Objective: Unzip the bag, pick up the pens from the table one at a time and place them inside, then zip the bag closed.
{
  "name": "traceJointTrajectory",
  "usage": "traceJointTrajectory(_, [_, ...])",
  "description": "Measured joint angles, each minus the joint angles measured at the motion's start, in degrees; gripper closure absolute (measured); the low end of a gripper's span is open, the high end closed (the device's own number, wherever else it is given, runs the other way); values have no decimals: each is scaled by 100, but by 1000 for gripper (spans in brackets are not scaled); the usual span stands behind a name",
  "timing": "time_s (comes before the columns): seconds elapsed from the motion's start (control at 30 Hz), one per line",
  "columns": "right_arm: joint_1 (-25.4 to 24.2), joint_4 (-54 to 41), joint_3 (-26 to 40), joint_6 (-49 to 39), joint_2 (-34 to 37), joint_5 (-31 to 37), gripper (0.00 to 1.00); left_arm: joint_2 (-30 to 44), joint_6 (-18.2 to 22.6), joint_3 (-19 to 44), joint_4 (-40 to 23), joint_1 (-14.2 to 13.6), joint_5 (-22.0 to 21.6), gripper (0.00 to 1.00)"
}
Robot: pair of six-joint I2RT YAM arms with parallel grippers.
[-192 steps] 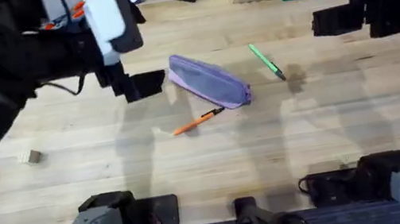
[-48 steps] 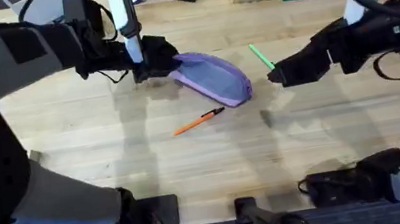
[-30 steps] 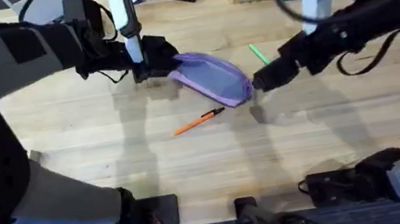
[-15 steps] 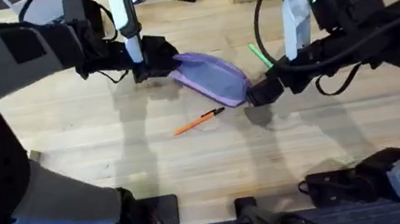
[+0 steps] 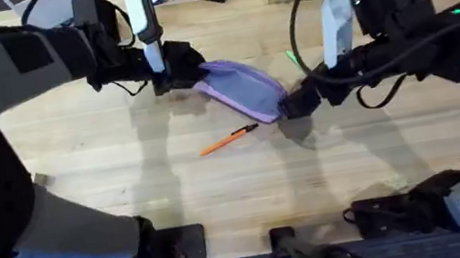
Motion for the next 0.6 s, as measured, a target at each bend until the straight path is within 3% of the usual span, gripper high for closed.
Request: traceJointTrajectory(0.6, [406, 227, -2, 0, 413, 2, 72, 0, 0, 1, 0, 0, 0, 959])
